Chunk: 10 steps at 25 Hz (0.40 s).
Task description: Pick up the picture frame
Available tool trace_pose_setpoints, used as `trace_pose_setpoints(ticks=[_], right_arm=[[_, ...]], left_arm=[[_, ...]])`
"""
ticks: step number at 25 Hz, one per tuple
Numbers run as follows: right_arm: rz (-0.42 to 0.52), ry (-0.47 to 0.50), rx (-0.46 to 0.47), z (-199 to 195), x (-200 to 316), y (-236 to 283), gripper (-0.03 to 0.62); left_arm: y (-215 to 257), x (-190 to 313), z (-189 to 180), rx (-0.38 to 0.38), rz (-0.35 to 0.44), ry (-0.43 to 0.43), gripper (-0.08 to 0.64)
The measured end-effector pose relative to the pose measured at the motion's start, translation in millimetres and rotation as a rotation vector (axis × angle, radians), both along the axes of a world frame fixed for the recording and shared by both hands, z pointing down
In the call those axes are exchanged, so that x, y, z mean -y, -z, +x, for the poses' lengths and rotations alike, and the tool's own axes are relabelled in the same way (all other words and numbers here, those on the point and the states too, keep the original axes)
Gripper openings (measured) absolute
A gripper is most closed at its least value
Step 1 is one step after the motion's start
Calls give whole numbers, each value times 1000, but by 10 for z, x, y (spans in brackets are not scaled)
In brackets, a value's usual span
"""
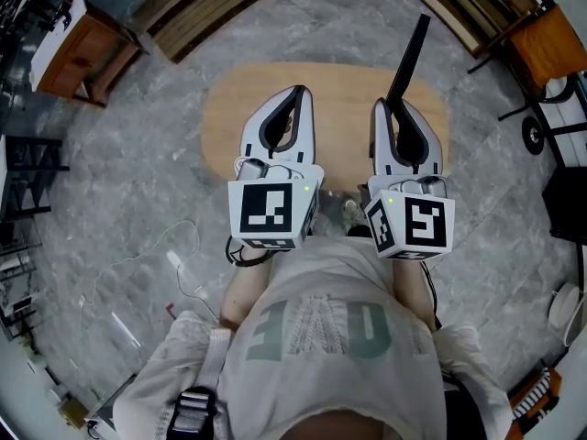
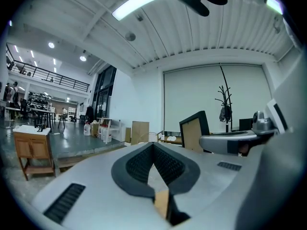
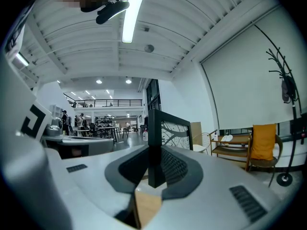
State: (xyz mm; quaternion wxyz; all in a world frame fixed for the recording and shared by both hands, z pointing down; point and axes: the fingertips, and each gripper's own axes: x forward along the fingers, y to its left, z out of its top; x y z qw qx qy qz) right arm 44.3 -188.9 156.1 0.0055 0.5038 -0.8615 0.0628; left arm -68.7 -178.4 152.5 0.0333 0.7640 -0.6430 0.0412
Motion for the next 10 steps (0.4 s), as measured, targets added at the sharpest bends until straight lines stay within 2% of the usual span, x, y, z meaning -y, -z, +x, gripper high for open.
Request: trace_pose_setpoints(ticks=[10], right_arm=[[3,0,-3,0,2,26,81]], left_arm=[[26,10,-35,-1,7,0,9]])
